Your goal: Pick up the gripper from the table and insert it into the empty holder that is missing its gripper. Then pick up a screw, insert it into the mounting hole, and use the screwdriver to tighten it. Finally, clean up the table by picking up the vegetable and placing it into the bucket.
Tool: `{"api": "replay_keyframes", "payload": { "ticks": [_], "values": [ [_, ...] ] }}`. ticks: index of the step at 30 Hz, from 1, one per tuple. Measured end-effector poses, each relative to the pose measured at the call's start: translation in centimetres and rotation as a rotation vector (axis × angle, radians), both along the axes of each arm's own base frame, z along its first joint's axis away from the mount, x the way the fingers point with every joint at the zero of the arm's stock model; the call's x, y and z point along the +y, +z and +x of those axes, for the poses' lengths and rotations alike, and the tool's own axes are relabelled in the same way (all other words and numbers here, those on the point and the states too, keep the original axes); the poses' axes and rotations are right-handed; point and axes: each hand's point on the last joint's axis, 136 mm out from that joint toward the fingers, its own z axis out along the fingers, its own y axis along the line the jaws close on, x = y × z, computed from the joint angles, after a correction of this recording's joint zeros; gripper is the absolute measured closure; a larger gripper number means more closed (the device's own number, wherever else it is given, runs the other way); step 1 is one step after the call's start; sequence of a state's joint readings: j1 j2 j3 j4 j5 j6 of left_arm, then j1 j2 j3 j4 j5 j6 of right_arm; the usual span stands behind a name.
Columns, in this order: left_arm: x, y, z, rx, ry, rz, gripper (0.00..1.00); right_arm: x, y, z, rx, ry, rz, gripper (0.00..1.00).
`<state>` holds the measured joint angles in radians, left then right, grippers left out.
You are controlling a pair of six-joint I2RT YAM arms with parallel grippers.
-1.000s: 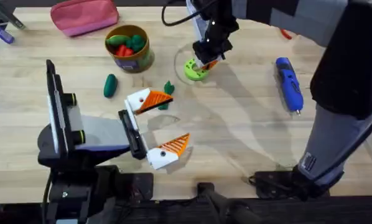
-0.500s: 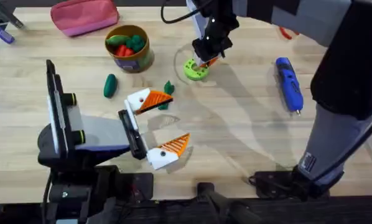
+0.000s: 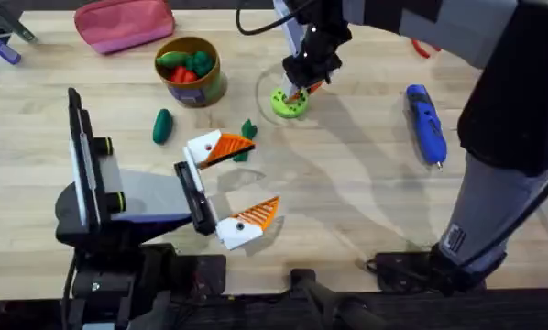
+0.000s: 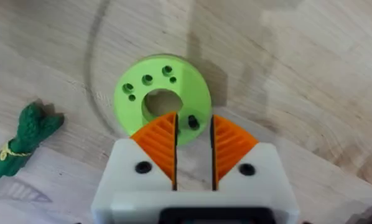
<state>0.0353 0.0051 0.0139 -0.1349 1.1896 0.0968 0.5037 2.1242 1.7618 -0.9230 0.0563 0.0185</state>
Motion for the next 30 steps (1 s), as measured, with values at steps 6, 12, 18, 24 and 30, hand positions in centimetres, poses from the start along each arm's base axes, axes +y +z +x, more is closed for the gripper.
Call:
{"api": "replay_keyframes", "payload": {
  "ticks": [6, 12, 18, 24, 30],
  "values": [
    [0.0, 0.0, 0.0, 0.0, 0.0, 0.0, 0.015, 0.02, 0.02, 0.03, -0.001, 0.0, 0.001, 0.728],
    [0.0, 0.0, 0.0, 0.0, 0.0, 0.0, 0.016, 0.05, 0.05, 0.08, -0.003, 0.0, 0.002, 0.736],
    [0.0, 0.0, 0.0, 0.0, 0.0, 0.0, 0.016, 0.07, 0.05, 0.08, -0.004, 0.0, 0.002, 0.788],
    [0.0, 0.0, 0.0, 0.0, 0.0, 0.0, 0.015, 0.24, 0.03, -0.04, -0.002, 0.005, 0.001, 0.791],
    [0.0, 0.0, 0.0, 0.0, 0.0, 0.0, 0.015, 0.42, 0.02, -0.21, 0.0, 0.01, 0.0, 0.827]
  ]
}}
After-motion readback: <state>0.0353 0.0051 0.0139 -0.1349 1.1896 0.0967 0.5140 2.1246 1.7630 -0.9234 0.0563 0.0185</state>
